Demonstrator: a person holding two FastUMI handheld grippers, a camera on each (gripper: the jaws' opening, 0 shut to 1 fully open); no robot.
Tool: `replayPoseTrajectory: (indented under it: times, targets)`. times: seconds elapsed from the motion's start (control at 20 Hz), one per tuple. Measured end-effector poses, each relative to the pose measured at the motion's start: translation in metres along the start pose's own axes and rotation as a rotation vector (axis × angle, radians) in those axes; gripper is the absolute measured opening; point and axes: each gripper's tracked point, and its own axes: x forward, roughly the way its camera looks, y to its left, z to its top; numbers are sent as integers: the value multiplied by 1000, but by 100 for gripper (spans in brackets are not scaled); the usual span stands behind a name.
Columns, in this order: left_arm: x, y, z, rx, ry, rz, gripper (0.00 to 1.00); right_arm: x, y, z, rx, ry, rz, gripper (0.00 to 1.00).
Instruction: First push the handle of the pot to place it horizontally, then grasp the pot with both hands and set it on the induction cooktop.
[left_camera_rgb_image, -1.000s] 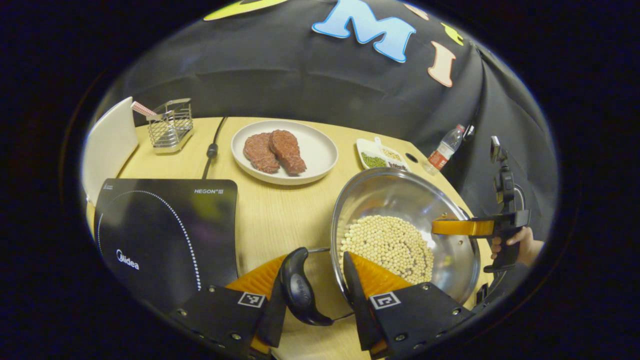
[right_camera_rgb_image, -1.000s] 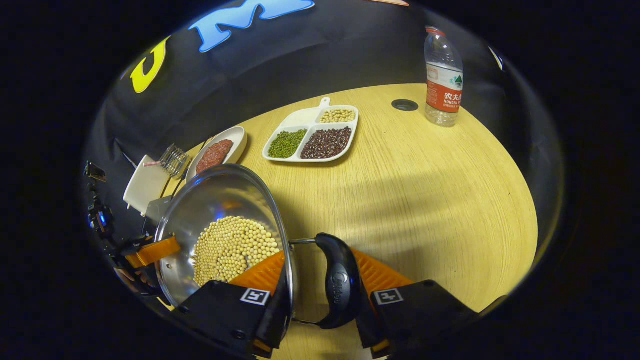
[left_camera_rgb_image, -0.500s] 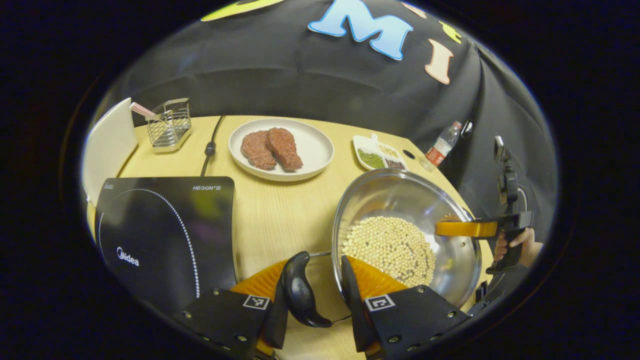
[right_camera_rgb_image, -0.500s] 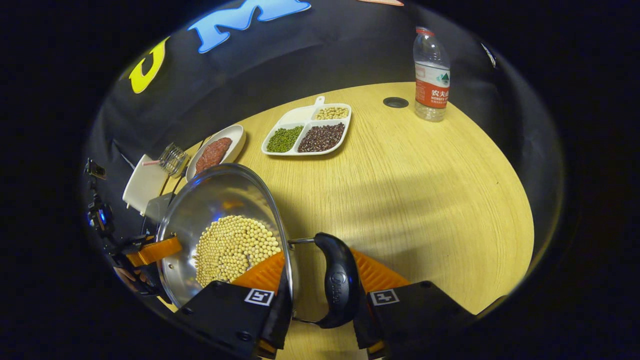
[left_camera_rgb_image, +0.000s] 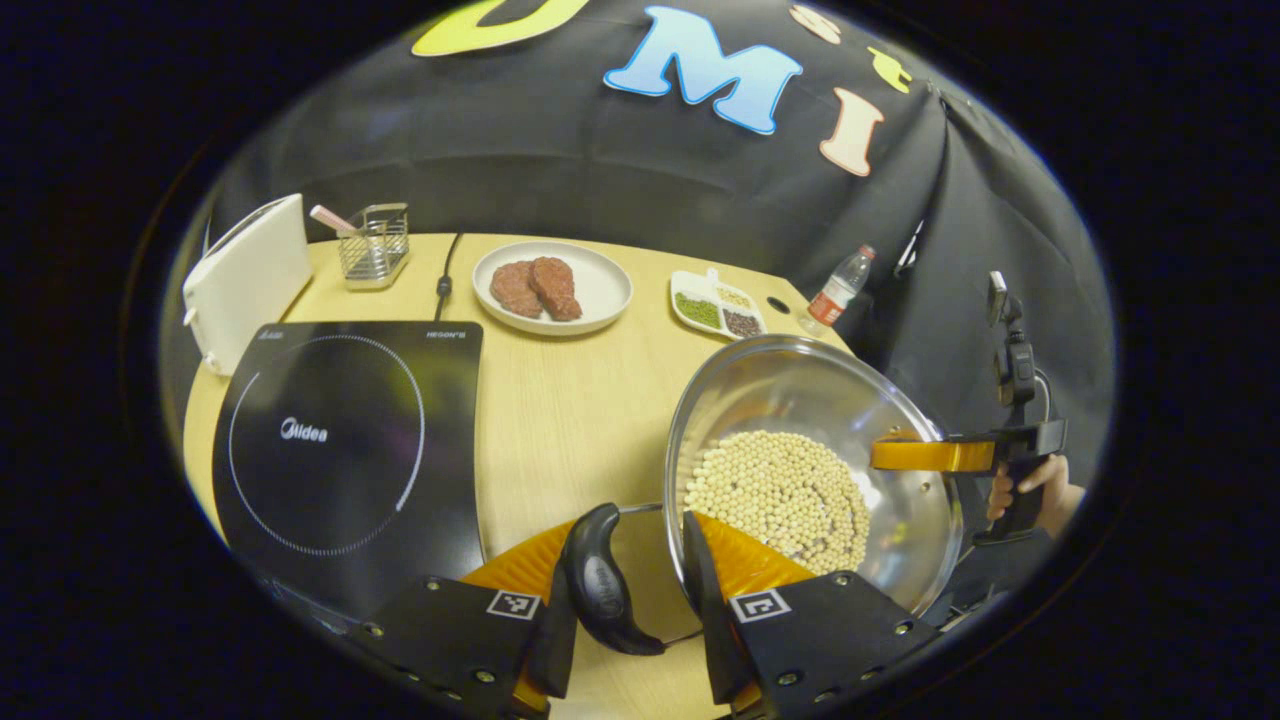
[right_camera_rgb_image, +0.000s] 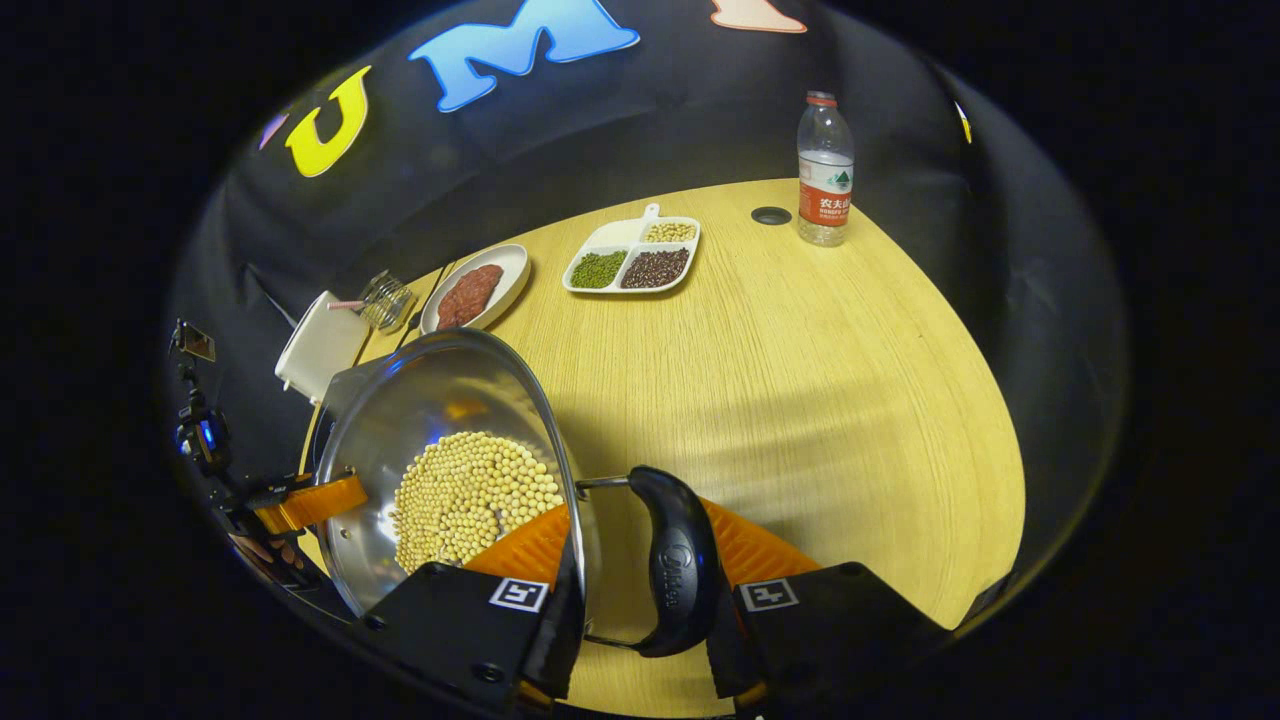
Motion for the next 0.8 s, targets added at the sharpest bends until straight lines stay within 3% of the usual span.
replayPoseTrajectory:
  times: [0.05,0.4,0.7,0.75,0.8]
  targets:
    - [-10,-4,-5,-4,2,-5,57,-12,2,-7,1,4,-7,55]
    - [-59,10,-29,-7,38,-38,53,-50,34,-45,30,46,-33,55]
    - [-94,59,-26,-58,13,-8,56,-46,91,-33,-30,34,7,55]
    - [-99,66,-24,-68,10,-4,56,-45,100,-26,-44,26,12,51]
    - [-102,75,-22,-78,1,2,53,-44,109,-21,-60,18,17,55]
